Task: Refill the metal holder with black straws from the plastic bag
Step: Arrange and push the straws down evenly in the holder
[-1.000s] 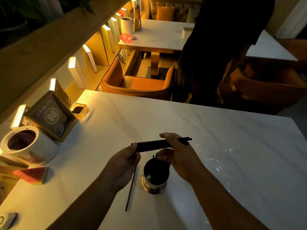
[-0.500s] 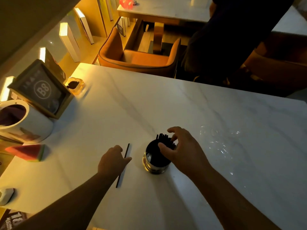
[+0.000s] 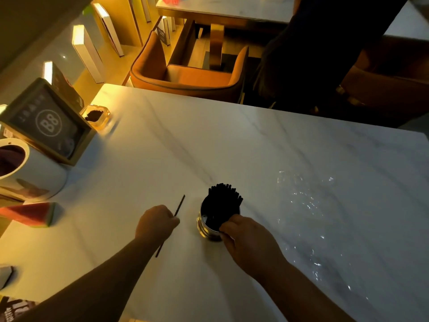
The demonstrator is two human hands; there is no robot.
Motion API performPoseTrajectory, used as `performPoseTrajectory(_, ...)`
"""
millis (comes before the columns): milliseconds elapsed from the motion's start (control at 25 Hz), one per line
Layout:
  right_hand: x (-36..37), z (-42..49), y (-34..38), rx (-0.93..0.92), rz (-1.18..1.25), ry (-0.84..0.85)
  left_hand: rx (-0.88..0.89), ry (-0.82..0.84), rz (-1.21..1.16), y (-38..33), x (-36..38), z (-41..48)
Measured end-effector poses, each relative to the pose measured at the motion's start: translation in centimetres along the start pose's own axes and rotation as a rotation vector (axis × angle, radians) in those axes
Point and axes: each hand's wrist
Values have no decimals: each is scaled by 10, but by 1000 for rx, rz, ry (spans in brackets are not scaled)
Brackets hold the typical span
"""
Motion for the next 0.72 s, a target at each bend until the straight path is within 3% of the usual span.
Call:
performPoseTrajectory(160,1,2,-5,-9,-4,-10,90,-220,-619,-43,-69,-22)
performPoseTrajectory(280,-1,4,-6,-15,0,-20,278,-281,-806,-80,-121,-48)
performPoseTrajectory(400,0,6,-7,-23,-3,-31,367,-269,-868,-109,-138,-60)
performPoseTrajectory(560,-6,4,-6,-25,20,-43,337,-23,-761,-125,-102,-70)
performPoseTrajectory(640,-15,1,-6,-31,62,-126,327,29,-666,-117,-85,-72)
performPoseTrajectory(720,-25,-1,-9,-4,88,-253,350,-23,-608,-111,-82,-66)
Point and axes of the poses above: each hand's wrist, its own z-axis towards the middle knuckle, its own x-axis out of the palm, y = z × x, and after that the axes turned 6 degrees about -y, right-handed
